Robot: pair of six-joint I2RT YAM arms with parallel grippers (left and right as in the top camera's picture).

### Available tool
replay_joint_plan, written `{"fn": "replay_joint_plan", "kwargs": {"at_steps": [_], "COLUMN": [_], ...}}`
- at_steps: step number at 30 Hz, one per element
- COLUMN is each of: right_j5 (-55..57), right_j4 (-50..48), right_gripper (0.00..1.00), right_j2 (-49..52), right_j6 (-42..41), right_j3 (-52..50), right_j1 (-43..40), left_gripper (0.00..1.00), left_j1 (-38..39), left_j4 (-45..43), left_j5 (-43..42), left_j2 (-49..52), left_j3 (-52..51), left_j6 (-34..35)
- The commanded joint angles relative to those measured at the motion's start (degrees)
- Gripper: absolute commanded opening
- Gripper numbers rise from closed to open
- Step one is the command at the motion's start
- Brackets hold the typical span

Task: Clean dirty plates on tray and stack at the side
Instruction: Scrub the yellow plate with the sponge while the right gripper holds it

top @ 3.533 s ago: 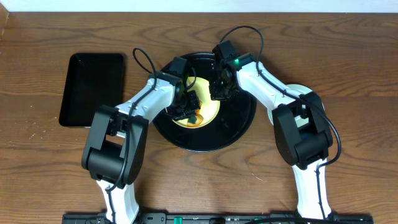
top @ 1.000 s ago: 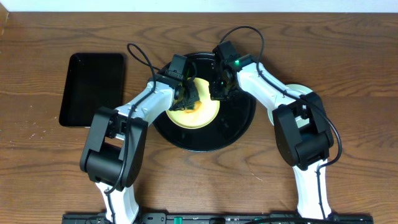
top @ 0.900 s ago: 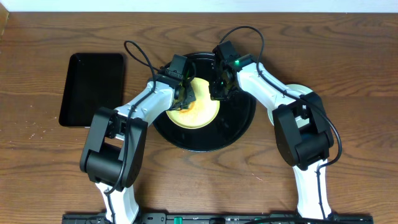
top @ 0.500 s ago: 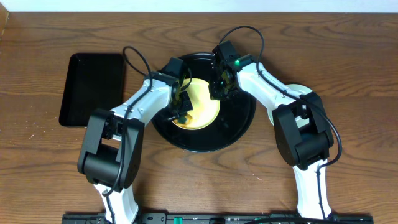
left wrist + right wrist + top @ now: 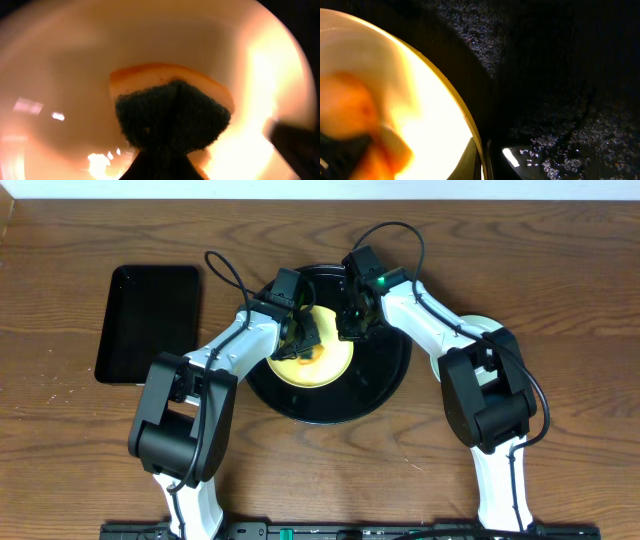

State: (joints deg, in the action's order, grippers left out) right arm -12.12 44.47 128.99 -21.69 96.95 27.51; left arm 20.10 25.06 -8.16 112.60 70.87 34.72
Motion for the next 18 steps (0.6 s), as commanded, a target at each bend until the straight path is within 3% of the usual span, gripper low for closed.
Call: {"fn": "replay_joint_plan", "kwargs": {"at_steps": [1,5,9,13,15,18], "right_j5": [2.8,2.8,2.8,2.8,2.8,2.8], "right_j4": [0.5,0.5,0.5,0.5,0.5,0.5], "right_gripper": [0.01,0.01,0.01,0.01,0.01,0.01], "right_j2": [1.9,1.9,1.9,1.9,1.9,1.9], "right_j6": [-0.3,-0.3,-0.3,-0.3,-0.3,-0.3], "right_j3": [-2.0,-2.0,-2.0,-2.0,-2.0,-2.0], "right_j1": [0.3,0.3,0.3,0.3,0.3,0.3], "left_gripper": [0.08,0.07,0.07,0.08,0.07,0.08], "left_j1": [-0.3,-0.1,0.0,0.0,0.0,0.0], "left_j4": [3.0,9.3,15.1,14.3,10.9,3.8], "left_j5": [18.1,13.9,-4.9,-21.3,-22.9,-17.9], "left_j2": [0.9,0.9,0.9,0.9,0.9,0.9], "left_j3": [-0.3,-0.3,-0.3,-0.3,-0.3,-0.3], "left_j6": [-0.2,-0.1,-0.2,-0.2,-0.2,-3.7]}}
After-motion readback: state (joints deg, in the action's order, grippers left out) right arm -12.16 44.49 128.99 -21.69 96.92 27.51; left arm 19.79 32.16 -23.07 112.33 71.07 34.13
